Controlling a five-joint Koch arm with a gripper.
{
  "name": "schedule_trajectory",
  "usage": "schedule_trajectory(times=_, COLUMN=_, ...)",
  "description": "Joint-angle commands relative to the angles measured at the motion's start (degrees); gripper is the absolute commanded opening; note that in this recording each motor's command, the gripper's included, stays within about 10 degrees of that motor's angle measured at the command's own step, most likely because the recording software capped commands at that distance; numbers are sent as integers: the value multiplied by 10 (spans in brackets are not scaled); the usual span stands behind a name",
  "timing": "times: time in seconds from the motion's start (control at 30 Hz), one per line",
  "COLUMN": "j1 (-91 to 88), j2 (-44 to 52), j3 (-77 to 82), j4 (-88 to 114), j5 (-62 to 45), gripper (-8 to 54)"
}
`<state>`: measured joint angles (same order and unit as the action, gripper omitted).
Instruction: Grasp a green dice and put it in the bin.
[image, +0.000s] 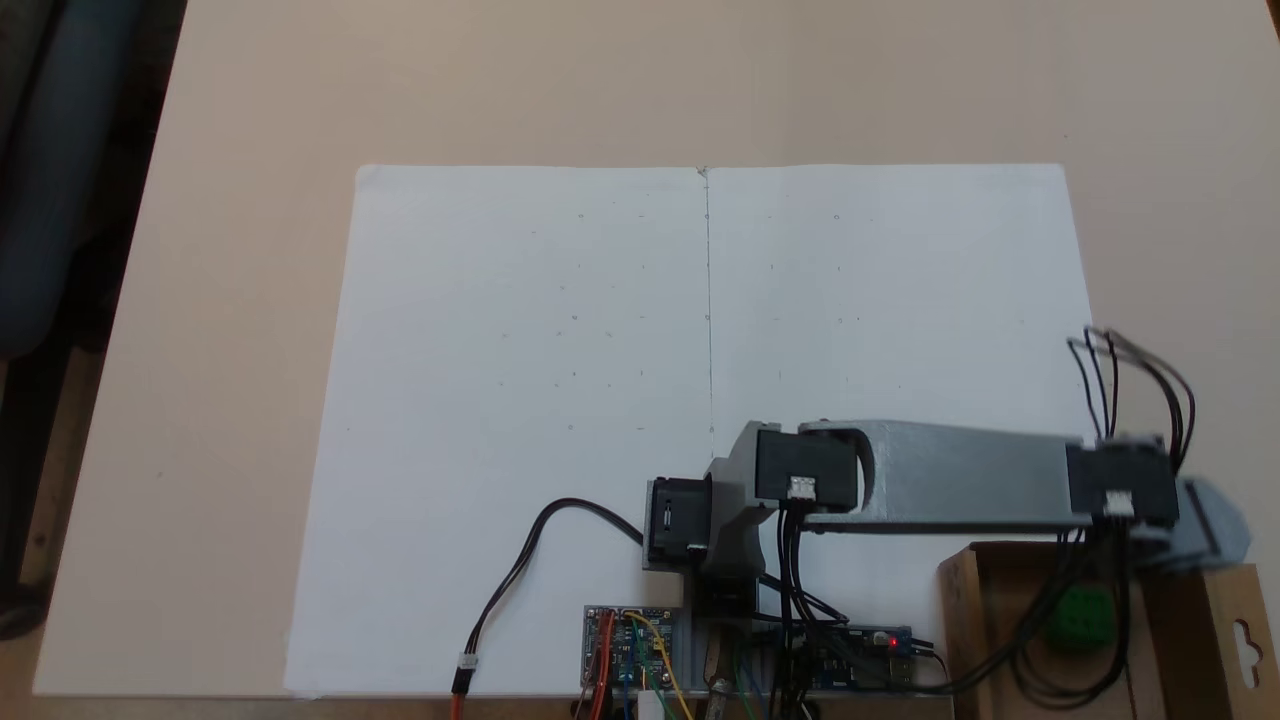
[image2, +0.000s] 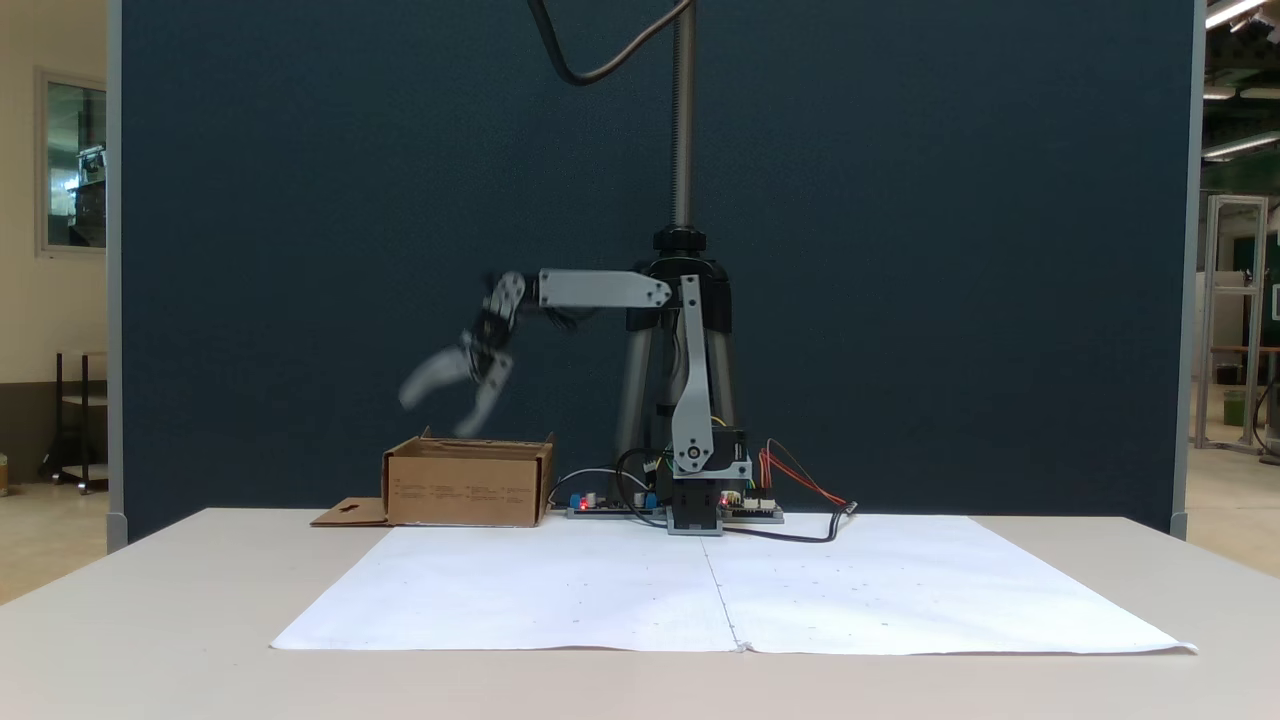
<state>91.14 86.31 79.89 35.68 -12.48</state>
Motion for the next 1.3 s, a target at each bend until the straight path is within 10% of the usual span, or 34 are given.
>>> schedule_trajectory(times=0.0, j1=-70, j2=65, j3=-40, j4=-28, j5=94, gripper=407)
schedule_trajectory(times=0.6, j1=-794, j2=174, j3=-29, j4=-28, j5=130, gripper=440)
schedule_trajectory(times=1.27, j1=-871, j2=382, j3=276, j4=-313, j5=127, gripper=458)
